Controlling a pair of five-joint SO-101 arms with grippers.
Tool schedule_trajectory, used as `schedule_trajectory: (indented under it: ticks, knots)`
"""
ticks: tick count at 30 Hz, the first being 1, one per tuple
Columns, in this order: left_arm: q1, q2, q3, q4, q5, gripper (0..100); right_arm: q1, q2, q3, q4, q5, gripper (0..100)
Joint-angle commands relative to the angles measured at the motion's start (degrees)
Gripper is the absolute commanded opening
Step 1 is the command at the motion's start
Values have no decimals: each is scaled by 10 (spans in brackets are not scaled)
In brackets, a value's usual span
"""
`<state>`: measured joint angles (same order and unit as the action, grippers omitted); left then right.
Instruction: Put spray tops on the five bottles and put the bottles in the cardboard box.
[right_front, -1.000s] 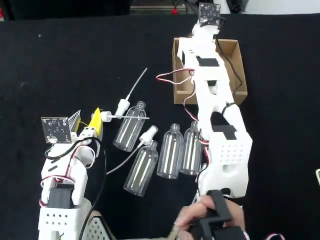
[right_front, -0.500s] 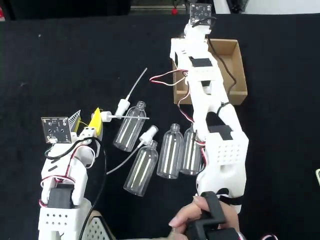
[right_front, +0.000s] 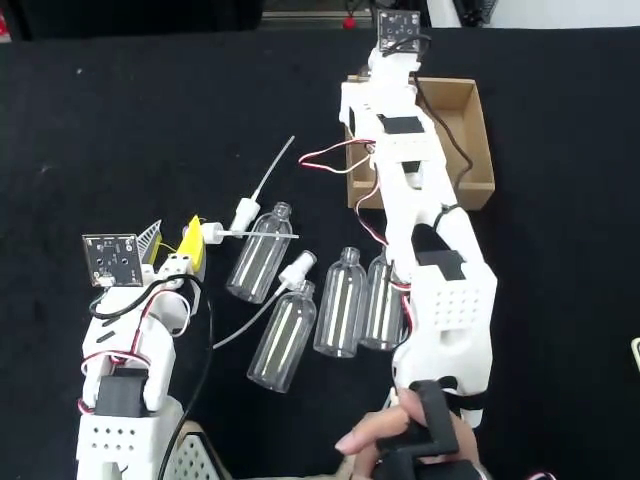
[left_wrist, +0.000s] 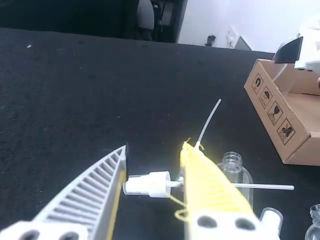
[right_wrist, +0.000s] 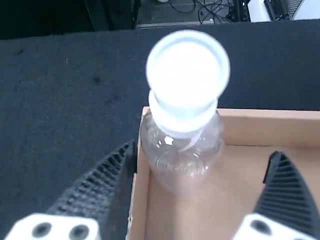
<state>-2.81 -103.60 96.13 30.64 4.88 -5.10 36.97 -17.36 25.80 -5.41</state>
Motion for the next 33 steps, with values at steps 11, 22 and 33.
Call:
schedule_trajectory:
  ticks: [11,22,33]
  knots:
    - [7,1,13,-15,-4,173,-6,-70,-37,83,-4,380]
    - [7,1,13,-15,-4,173,-7,-158,-36,222,-4,379]
    - [2,1,13,-15,-4,173,18,-283,-36,505,0,378]
